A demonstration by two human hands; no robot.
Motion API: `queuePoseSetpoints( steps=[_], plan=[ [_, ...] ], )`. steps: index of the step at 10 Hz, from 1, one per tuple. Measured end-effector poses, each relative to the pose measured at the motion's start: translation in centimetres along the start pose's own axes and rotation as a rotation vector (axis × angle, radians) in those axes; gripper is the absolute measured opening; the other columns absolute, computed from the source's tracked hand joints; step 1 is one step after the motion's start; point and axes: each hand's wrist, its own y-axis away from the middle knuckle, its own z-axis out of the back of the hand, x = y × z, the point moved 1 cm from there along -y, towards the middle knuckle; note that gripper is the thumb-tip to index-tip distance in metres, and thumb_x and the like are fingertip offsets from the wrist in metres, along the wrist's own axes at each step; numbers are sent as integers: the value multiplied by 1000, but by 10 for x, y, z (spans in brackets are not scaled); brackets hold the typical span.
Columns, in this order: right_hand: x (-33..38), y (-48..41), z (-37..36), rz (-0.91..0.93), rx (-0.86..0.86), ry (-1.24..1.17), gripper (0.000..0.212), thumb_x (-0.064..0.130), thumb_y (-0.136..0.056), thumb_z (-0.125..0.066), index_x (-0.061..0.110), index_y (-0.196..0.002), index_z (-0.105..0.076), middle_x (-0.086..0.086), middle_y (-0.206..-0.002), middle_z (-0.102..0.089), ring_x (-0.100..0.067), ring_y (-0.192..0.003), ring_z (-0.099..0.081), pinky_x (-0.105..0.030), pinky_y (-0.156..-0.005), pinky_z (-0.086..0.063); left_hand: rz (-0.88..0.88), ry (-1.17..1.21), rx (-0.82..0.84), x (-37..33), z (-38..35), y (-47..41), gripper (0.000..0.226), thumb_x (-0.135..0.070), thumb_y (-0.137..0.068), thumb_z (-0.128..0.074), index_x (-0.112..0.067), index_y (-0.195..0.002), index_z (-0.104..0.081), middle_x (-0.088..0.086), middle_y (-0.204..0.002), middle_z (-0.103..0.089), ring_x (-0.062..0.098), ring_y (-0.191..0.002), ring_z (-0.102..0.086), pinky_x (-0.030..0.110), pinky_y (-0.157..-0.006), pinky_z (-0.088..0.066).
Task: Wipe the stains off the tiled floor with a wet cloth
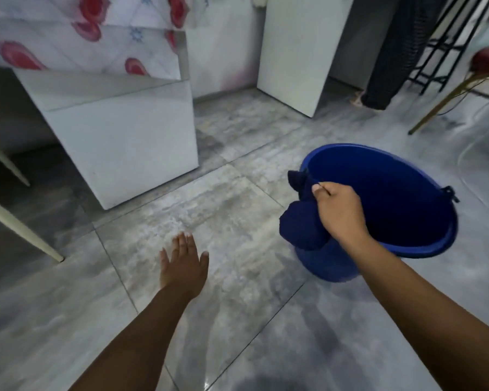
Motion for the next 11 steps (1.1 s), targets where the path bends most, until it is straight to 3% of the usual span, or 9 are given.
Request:
queuePoseSetpoints(
  steps=[1,2,3,5,6,7,8,9,11],
  plan=[
    [1,-2,38,-2,-183,69,42,29,-99,-43,14,-60,-44,-4,-58,-49,-21,-54,-45,-32,-50,-29,-65,-33,-33,-31,10,-2,65,-46,-102,-5,-8,-151,13,10,-160,17,22,-147,17,45,-118,7],
    [-20,-3,40,-71,-140,225,37,31,-100,-40,16,-69,-53,-4,-67,-56,-27,-65,-54,-32,-51,-32,-121,-44,-50,-60,16,-3,65,-46,-102,-5,-8,-151,13,10,-160,16,23,-147,15,46,-118,6],
    [-54,4,19,-133,179,435,34,40,-100,-36,17,-100,-61,-9,-100,-65,-32,-96,-54,-39,-73,-42,-163,-55,-43,-79,14,1,64,-45,-102,-5,-7,-151,14,10,-160,18,23,-147,17,46,-117,8],
    [-78,16,7,81,164,742,33,45,-98,-40,30,-125,-47,2,-114,-64,-24,-114,-51,-47,-105,-26,-141,-86,-22,-82,12,9,64,-44,-102,-5,-7,-150,15,11,-160,17,24,-147,15,46,-117,7],
    [-69,11,0,82,173,771,35,45,-99,-37,24,-124,-48,-1,-114,-64,-25,-112,-53,-45,-106,-27,-99,-82,-10,-74,19,9,64,-44,-102,-5,-6,-150,15,12,-160,16,24,-147,15,47,-119,6],
    [-72,13,-3,70,171,840,49,45,-99,-36,17,-140,-38,-5,-137,-52,-26,-129,-41,-51,-114,-13,-130,-78,-6,-83,20,8,64,-44,-102,-6,-7,-151,14,12,-160,15,24,-148,14,47,-118,6],
    [-68,14,-6,84,179,882,65,42,-100,-33,12,-153,-11,-7,-160,-14,-28,-147,-9,-51,-116,0,-174,-71,8,-94,22,7,64,-44,-103,-6,-7,-151,13,11,-160,15,24,-148,14,45,-117,7],
    [-39,17,-15,182,284,832,64,37,-101,-29,11,-154,-5,-8,-162,-1,-30,-148,3,-47,-117,3,-159,-101,28,-89,42,15,63,-43,-103,-6,-7,-151,13,12,-160,16,25,-148,14,44,-118,6],
    [42,11,-13,244,719,790,63,41,-101,-23,9,-153,-7,-7,-162,-2,-31,-147,6,-46,-119,-1,-52,-31,142,-65,128,45,64,-44,-103,-8,-6,-151,11,13,-160,15,26,-148,12,43,-120,4]
  ],
)
